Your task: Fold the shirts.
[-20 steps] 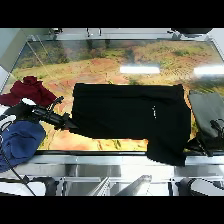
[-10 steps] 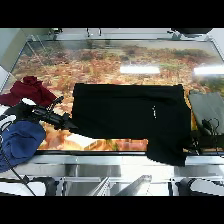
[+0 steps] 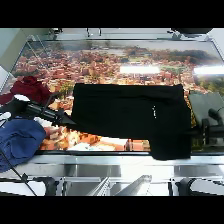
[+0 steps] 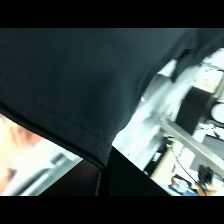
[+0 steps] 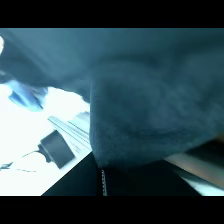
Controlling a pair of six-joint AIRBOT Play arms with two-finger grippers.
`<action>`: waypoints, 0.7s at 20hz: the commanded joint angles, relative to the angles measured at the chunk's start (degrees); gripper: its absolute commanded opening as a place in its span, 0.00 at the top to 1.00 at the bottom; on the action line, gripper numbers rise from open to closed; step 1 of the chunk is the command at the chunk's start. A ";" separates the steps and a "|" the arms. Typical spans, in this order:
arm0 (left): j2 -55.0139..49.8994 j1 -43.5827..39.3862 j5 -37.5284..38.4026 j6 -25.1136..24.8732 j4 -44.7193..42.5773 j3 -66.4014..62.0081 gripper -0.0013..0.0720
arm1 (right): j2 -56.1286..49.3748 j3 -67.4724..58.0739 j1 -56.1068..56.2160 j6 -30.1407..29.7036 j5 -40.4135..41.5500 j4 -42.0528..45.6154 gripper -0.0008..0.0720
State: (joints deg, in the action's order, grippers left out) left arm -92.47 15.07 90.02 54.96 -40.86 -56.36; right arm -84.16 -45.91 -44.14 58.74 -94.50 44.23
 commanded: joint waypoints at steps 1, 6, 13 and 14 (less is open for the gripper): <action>0.02 4.26 5.97 1.07 1.49 -1.66 0.95 | -0.11 -6.34 0.04 0.61 -2.43 -6.27 0.96; -0.02 8.39 4.35 1.09 2.08 -0.46 0.95 | -0.15 -8.11 0.09 -0.04 -0.31 -11.02 0.97; -1.07 1.92 -1.31 3.32 1.92 -12.96 0.95 | -1.46 -8.11 3.78 -4.37 10.71 -27.50 0.96; -2.21 0.85 -1.99 4.09 1.90 -15.65 0.95 | -2.40 -8.13 5.05 -5.38 12.33 -29.38 0.96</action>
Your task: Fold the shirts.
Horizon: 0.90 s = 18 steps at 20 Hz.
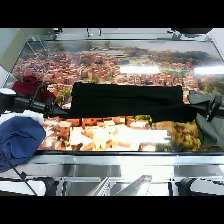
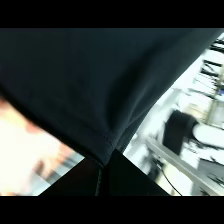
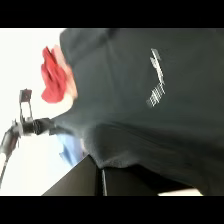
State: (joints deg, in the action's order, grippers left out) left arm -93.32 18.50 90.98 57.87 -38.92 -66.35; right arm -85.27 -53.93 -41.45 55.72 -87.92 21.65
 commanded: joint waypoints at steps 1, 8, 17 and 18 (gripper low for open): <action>-2.93 -3.61 -3.28 2.12 -0.04 -8.66 0.95 | -2.58 -0.17 3.69 -3.50 7.50 -9.22 0.96; -19.19 -8.87 -7.48 5.79 -0.02 -29.31 0.95 | -15.61 -8.39 8.72 -5.22 16.00 -15.04 0.96; -34.47 -10.38 -7.52 10.16 -0.09 -47.54 0.96 | -25.35 -15.78 8.79 -14.27 17.88 -20.24 0.51; -34.18 -10.38 -7.80 10.16 -0.09 -47.54 0.96 | -25.31 -15.80 8.76 -16.15 17.68 -20.37 0.45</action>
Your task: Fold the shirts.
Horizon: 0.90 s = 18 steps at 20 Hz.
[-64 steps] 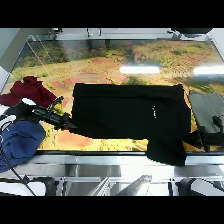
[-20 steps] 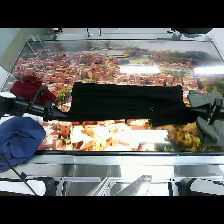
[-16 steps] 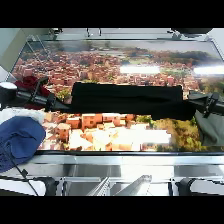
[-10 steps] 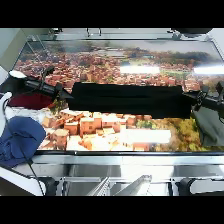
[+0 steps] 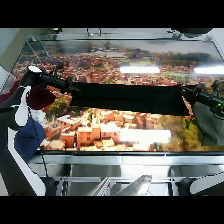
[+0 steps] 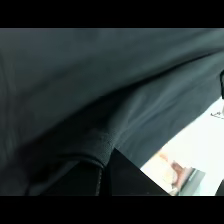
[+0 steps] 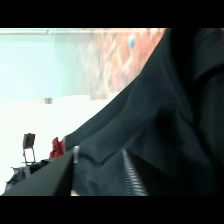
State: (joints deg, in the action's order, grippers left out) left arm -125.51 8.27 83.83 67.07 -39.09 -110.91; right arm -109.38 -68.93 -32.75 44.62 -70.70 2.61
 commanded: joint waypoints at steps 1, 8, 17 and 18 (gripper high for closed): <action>-1.68 -0.13 -0.48 0.96 0.11 -2.97 0.96 | -1.18 -1.05 0.04 -7.17 -0.35 -1.33 0.45; 2.73 4.76 1.27 3.04 0.13 -3.04 0.01 | -0.61 -12.46 -1.97 1.18 -3.76 19.65 0.15; 8.81 6.19 2.14 4.37 0.15 -3.04 0.55 | -1.73 -15.56 1.44 11.02 -1.75 42.58 0.04; 8.94 5.75 2.12 4.37 0.17 -3.04 0.77 | -1.73 -15.56 2.05 10.93 -1.75 42.62 0.04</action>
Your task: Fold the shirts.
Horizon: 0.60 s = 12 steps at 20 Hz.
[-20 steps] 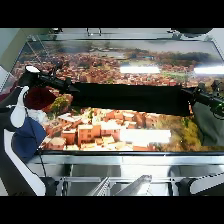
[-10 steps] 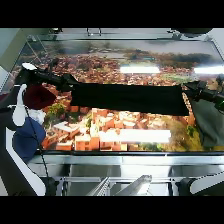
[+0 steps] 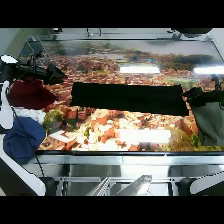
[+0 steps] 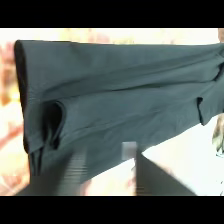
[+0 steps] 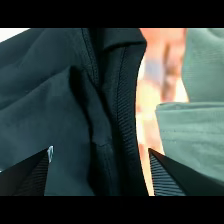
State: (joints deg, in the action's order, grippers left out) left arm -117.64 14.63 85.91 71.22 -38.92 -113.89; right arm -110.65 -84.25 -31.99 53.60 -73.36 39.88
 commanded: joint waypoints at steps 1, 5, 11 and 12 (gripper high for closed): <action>1.14 -1.01 0.04 0.22 -0.02 -0.07 0.90 | -0.46 -0.33 1.97 1.92 0.92 5.31 0.04; 1.14 -3.89 0.04 0.15 -0.02 -0.04 0.96 | -0.46 -0.37 5.88 0.85 1.46 5.14 0.04; 1.14 -10.56 -0.81 -0.72 -0.07 -0.04 0.96 | -0.46 -0.42 10.12 0.90 3.96 4.85 0.87; 1.14 -11.78 -1.51 -0.81 -0.07 -0.04 0.96 | -0.44 -0.42 10.14 1.05 3.87 4.48 0.96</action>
State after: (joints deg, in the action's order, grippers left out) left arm -116.51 5.85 85.62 70.72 -38.94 -113.91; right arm -111.24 -84.53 -22.96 54.63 -70.30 45.39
